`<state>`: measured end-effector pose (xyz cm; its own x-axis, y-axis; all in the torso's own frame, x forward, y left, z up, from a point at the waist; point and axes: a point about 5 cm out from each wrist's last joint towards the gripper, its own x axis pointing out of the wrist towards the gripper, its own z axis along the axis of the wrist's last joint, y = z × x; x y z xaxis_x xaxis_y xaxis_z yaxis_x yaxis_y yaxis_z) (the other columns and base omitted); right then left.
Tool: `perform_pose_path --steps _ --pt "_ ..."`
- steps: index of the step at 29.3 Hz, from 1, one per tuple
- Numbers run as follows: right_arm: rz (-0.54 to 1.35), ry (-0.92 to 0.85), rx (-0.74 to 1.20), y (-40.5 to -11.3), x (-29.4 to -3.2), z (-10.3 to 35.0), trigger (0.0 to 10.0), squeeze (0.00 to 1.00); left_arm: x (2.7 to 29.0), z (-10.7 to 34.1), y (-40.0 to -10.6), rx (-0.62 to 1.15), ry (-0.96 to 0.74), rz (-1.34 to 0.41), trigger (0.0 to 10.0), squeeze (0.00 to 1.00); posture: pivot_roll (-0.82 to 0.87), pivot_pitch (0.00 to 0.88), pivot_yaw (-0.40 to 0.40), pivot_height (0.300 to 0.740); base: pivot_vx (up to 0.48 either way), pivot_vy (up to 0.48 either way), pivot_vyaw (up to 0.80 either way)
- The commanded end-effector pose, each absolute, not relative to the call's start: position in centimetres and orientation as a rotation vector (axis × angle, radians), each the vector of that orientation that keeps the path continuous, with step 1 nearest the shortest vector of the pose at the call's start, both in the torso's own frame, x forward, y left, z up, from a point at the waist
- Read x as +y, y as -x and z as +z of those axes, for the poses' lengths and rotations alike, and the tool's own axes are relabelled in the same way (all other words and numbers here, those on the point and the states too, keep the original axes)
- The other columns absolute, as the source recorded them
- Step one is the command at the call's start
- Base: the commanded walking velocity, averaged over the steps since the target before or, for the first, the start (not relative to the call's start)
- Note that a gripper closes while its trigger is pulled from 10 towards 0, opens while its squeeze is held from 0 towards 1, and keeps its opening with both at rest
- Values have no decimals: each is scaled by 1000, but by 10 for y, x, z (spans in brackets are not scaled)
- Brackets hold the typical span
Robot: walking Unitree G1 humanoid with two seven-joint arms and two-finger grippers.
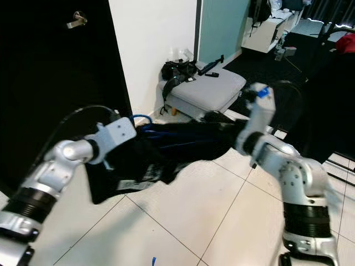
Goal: Hang hanger
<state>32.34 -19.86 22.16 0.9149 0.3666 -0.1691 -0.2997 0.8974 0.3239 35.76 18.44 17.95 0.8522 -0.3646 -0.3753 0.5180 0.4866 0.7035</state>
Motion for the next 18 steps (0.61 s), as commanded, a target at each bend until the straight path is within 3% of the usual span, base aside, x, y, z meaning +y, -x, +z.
perform_pose_path --steps 1,2,8,13,18 --pt "250 -284 183 -324 -221 230 0 0 197 183 -355 230 -974 -537 10000 0 21 61 -33 740 0 0 0" --pt "177 -252 178 -324 -238 231 0 0 203 182 -349 267 -993 -573 10000 0 28 63 -34 740 0 0 0" --pt "109 -234 176 -322 -256 233 0 0 212 187 -345 281 -1020 -552 10000 0 33 64 -33 740 0 0 0" --pt "136 -240 159 -321 -252 237 0 0 218 188 -345 294 -1053 -527 10000 0 31 64 -31 740 0 0 0" --pt "222 -270 74 -327 -229 251 0 0 198 178 -343 294 -1067 -584 10000 0 32 63 -27 740 0 0 0"
